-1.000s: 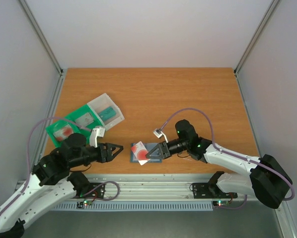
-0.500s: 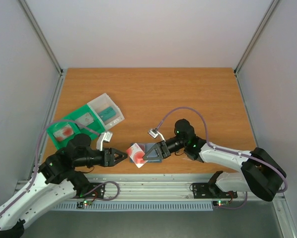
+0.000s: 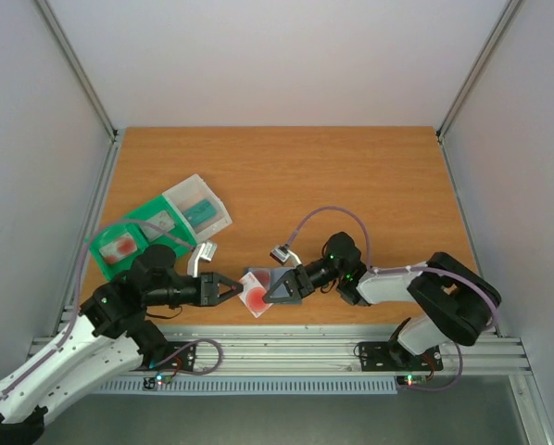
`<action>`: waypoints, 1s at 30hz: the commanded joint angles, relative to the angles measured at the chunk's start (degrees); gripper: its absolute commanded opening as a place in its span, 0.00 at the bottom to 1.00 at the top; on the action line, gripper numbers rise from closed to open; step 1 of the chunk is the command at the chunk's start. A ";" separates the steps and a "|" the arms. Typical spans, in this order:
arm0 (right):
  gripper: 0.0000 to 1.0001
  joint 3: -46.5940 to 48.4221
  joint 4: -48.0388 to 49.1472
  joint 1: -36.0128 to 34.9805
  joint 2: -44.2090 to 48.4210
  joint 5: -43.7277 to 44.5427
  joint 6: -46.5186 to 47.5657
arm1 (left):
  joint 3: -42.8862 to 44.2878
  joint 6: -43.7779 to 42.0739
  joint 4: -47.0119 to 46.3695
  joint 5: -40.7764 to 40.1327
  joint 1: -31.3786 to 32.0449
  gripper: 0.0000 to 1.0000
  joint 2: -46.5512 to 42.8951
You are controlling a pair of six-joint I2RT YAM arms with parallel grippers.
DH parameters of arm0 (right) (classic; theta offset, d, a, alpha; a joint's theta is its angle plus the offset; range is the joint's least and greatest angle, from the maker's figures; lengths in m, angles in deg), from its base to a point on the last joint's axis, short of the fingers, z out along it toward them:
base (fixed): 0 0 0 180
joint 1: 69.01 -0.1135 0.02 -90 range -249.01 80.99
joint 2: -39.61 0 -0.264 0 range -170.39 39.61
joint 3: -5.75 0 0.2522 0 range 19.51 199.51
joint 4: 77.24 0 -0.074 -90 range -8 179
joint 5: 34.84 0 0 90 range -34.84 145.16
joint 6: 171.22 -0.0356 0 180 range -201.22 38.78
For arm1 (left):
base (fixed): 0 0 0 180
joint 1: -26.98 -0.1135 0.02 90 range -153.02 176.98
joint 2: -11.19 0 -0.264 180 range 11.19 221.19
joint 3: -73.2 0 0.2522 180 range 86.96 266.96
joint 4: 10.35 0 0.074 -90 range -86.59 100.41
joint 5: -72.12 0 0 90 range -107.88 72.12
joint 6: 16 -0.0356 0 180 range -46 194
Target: Take the credit cards out of the card holder
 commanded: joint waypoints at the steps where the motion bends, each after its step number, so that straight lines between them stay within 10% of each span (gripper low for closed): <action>1: 0.01 -1.20 19.59 -0.50 -5.13 -0.71 -10.48 | -0.74 0.58 -4.96 1.75 0.07 0.22 -0.36; 5: 0.01 -1.96 19.62 -0.65 -5.71 -0.07 -9.18 | -0.92 1.23 -5.55 2.58 0.05 0.01 -0.91; 19: 0.19 -2.94 17.15 -0.56 -5.95 3.08 -6.65 | 1.28 -2.07 2.77 -6.11 0.05 0.01 -2.76; 30: 0.34 -0.50 -19.98 -0.65 9.56 12.93 13.33 | 9.98 -8.55 13.92 -32.64 0.05 0.01 -6.96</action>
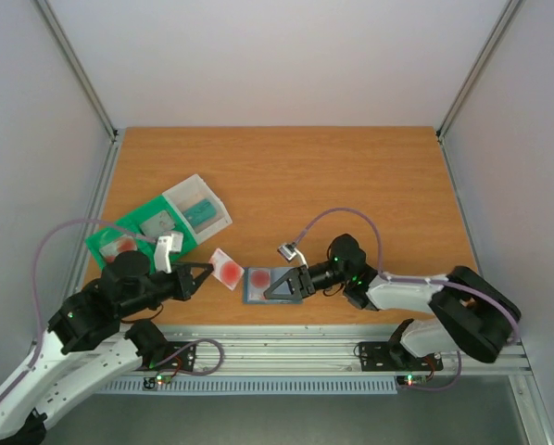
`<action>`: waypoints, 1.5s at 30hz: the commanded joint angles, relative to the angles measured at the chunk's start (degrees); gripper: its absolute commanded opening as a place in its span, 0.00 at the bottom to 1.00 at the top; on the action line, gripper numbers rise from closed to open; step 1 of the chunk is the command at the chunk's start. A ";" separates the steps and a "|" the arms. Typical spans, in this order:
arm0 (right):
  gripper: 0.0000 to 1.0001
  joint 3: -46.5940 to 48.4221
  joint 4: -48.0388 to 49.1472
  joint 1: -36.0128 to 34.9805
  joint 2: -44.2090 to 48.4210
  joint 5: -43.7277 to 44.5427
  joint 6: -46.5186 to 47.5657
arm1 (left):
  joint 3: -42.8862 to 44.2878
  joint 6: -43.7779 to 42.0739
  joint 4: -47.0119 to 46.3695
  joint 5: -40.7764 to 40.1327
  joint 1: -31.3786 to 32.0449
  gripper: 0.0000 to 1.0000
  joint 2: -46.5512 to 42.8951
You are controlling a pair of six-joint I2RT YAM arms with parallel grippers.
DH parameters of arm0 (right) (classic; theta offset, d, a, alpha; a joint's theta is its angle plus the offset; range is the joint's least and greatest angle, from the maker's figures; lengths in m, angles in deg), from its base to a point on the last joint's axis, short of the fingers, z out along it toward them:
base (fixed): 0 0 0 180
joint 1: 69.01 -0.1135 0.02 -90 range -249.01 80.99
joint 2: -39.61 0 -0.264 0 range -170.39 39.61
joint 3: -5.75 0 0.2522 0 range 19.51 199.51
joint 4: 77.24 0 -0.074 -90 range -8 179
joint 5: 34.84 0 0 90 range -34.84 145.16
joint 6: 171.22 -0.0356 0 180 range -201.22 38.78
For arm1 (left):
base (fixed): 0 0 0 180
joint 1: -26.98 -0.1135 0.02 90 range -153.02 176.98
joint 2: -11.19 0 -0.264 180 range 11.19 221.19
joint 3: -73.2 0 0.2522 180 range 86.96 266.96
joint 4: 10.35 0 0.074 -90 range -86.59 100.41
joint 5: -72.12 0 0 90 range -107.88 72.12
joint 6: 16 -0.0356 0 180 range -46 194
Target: Take the credit cards out of the card holder
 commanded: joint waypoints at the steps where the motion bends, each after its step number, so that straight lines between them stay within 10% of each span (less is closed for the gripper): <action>1: 0.35 2.85 -25.12 -0.39 8.73 7.45 15.24 | 3.37 -4.29 1.88 -15.02 0.05 0.00 -1.15; 10: 0.65 9.88 -62.01 -1.59 23.87 27.09 28.65 | 6.74 -9.19 -2.30 -28.47 -0.04 0.00 6.16; 15: 0.98 14.37 -76.13 -2.76 32.11 37.62 34.11 | 9.06 -10.65 -1.54 -33.35 -1.48 0.00 10.75; 45: 0.98 20.96 -96.22 -2.85 45.48 44.41 40.30 | -0.88 -4.59 -9.06 -32.34 -47.42 0.00 11.57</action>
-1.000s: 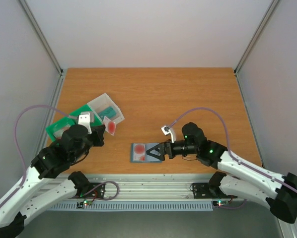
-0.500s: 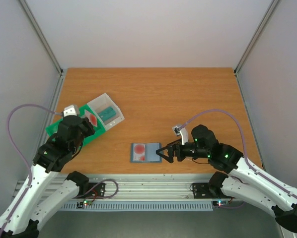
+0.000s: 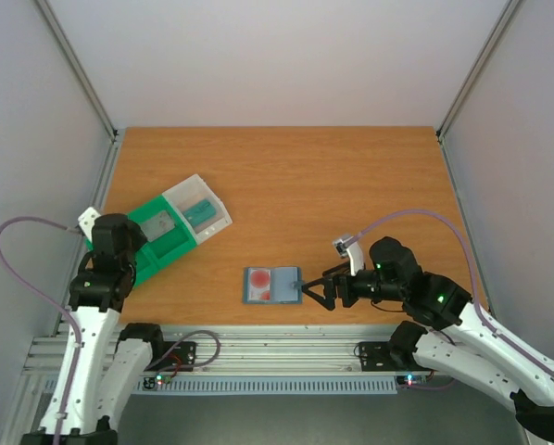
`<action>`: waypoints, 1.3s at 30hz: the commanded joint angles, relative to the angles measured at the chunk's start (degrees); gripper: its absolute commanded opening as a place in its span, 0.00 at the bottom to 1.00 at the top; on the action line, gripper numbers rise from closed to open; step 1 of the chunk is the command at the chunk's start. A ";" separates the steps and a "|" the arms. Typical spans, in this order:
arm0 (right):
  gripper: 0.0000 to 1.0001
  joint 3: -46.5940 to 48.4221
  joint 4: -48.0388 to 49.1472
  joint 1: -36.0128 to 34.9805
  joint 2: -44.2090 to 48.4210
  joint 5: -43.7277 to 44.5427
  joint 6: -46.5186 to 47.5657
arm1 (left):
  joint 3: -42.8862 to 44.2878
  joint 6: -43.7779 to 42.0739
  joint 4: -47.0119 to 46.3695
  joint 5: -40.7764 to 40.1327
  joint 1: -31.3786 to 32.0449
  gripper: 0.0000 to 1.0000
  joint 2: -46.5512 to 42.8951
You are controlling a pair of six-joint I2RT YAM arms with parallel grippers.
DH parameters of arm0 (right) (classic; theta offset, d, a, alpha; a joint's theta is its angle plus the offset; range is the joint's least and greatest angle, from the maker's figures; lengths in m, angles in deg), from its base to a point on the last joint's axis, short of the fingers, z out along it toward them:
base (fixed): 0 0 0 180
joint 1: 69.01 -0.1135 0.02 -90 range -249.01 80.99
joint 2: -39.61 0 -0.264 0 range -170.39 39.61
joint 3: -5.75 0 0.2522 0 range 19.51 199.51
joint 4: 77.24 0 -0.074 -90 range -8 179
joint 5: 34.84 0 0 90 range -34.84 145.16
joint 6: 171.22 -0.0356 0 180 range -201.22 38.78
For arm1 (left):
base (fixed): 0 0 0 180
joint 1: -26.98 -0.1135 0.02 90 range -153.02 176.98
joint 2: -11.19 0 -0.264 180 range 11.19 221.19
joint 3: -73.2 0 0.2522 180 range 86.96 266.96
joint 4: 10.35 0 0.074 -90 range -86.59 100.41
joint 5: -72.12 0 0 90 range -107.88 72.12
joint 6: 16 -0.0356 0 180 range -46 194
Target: Take the credit cards out of the card holder
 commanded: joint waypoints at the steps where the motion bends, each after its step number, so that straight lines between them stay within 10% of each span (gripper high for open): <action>1: 0.99 1.51 -2.66 -0.38 1.02 0.71 0.88 | -3.39 1.58 -6.42 2.52 -8.81 0.00 -1.58; 16: 0.98 0.50 -3.42 -0.38 3.33 1.93 -1.00 | -13.82 5.93 -20.32 27.39 -32.52 0.00 7.33; 39: 0.99 6.55 -10.17 -0.38 1.34 6.82 2.58 | -22.98 5.31 -42.41 28.84 -33.30 0.01 19.52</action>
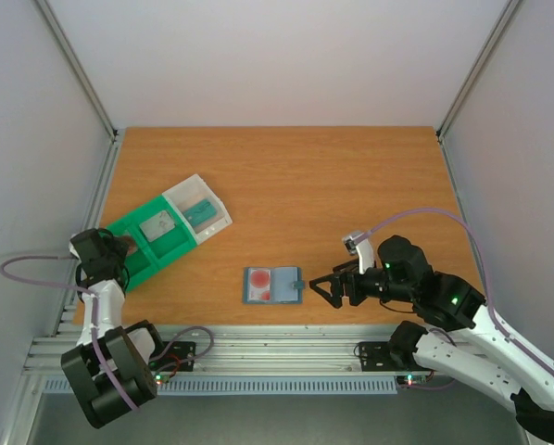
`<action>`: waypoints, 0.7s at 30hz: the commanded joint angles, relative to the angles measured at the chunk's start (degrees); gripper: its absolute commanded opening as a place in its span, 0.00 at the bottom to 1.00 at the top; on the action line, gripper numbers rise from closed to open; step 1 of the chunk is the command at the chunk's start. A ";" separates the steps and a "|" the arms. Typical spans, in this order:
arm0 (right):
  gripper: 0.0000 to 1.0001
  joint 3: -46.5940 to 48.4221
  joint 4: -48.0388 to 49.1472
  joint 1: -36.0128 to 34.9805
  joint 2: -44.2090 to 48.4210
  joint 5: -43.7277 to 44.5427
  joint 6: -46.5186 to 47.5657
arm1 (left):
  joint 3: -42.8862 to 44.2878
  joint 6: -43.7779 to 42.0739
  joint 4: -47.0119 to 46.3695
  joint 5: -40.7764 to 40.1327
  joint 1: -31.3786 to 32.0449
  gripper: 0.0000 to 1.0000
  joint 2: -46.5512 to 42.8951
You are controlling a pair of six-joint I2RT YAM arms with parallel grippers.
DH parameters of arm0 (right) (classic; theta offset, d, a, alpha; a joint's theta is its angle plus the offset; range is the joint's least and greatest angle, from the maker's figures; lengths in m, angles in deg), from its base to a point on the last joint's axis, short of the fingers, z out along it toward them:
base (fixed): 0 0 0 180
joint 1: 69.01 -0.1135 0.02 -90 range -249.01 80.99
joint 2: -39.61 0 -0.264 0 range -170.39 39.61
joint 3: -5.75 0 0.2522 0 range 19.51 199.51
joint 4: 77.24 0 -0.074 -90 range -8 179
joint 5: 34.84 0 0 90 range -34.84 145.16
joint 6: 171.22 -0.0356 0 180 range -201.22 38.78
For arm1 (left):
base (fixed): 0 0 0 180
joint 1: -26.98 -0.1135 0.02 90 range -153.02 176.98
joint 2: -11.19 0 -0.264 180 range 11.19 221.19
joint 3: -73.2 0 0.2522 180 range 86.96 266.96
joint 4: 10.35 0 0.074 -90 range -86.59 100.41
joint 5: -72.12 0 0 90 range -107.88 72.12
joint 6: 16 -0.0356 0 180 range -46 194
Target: Take the credit cards out of the card holder
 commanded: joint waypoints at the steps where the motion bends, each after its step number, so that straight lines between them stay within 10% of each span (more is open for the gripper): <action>1: 0.99 1.86 -3.17 -0.38 0.41 2.56 3.18 | -0.43 -1.71 -6.72 0.54 -0.15 0.00 1.77; 21: 0.98 6.61 -10.53 -0.38 1.37 7.73 4.61 | 2.20 -6.28 -6.86 -0.02 -0.10 0.02 8.10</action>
